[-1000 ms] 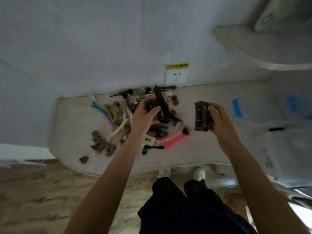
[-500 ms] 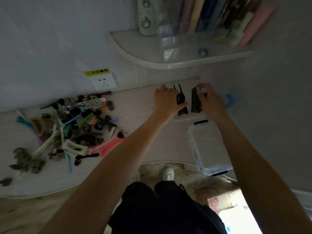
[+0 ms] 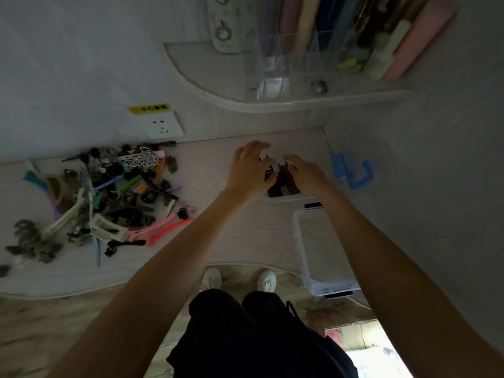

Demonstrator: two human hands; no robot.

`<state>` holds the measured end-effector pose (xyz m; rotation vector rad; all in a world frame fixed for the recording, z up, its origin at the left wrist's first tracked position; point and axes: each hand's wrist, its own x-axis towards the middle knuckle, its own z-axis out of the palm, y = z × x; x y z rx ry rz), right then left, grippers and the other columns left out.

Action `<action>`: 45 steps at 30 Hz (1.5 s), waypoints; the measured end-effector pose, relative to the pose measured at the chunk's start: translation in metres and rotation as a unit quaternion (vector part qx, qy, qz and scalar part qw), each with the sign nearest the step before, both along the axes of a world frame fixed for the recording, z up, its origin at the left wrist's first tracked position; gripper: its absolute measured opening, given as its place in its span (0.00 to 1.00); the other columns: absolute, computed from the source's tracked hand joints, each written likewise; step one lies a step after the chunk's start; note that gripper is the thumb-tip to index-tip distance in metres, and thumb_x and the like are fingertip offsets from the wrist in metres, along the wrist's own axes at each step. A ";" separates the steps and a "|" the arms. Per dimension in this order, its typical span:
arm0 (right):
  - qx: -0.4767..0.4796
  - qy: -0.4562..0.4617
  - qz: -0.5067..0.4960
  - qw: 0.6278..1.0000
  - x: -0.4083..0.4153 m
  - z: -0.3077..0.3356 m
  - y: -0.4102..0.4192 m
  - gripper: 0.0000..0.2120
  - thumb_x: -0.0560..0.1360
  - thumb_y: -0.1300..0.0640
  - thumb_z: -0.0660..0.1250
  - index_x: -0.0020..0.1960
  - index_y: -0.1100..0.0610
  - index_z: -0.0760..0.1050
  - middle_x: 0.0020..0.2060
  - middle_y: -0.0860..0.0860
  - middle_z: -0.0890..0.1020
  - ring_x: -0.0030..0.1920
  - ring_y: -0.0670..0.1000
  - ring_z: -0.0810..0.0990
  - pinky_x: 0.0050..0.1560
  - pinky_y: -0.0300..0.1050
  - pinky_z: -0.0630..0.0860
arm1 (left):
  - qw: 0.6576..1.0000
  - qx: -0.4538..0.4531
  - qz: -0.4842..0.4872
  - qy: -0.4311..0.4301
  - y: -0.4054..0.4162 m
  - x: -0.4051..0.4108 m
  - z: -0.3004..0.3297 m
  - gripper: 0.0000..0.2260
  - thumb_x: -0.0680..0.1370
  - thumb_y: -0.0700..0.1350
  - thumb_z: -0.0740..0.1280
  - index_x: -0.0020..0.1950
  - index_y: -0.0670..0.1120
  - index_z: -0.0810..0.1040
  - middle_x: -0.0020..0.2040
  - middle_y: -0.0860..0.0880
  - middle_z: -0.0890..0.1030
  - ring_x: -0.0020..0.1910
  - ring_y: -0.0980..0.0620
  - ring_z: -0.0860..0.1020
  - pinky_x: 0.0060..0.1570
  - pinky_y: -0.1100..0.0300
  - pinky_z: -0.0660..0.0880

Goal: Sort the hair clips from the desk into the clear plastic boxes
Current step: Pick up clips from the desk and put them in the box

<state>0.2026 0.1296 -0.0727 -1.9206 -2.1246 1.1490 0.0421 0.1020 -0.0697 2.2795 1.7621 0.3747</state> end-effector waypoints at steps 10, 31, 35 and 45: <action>0.204 0.021 0.001 0.979 -0.045 0.063 -0.051 0.13 0.80 0.59 0.55 0.60 0.57 0.74 0.50 0.57 0.81 0.47 0.55 0.78 0.43 0.44 0.71 | 0.885 -0.007 0.200 -0.421 -0.066 -0.083 0.011 0.11 0.78 0.42 0.61 0.59 0.47 0.76 0.46 0.52 0.81 0.44 0.55 0.80 0.46 0.60 0.77; 0.207 -0.102 0.177 0.957 -0.284 -0.046 -0.095 0.15 0.71 0.60 0.68 0.57 0.58 0.75 0.59 0.59 0.76 0.60 0.63 0.70 0.57 0.54 0.67 | 0.960 -0.018 0.260 -0.099 -0.187 -0.331 -0.028 0.17 0.75 0.43 0.67 0.63 0.44 0.74 0.61 0.43 0.76 0.61 0.41 0.73 0.59 0.49 0.71; 0.200 -0.100 0.151 0.963 -0.278 -0.044 -0.093 0.15 0.71 0.58 0.69 0.57 0.58 0.75 0.57 0.57 0.77 0.58 0.61 0.71 0.56 0.52 0.68 | 0.984 -0.080 0.159 -0.025 -0.130 -0.295 -0.033 0.25 0.77 0.49 0.63 0.72 0.45 0.62 0.68 0.44 0.68 0.67 0.44 0.67 0.65 0.51 0.67; 0.170 0.062 -0.002 0.983 -0.251 -0.008 -0.094 0.14 0.75 0.52 0.65 0.59 0.55 0.71 0.52 0.54 0.79 0.52 0.54 0.77 0.50 0.47 0.72 | 0.990 -0.061 0.128 0.007 -0.097 -0.283 -0.040 0.20 0.76 0.48 0.66 0.65 0.43 0.66 0.62 0.43 0.71 0.61 0.43 0.72 0.54 0.53 0.73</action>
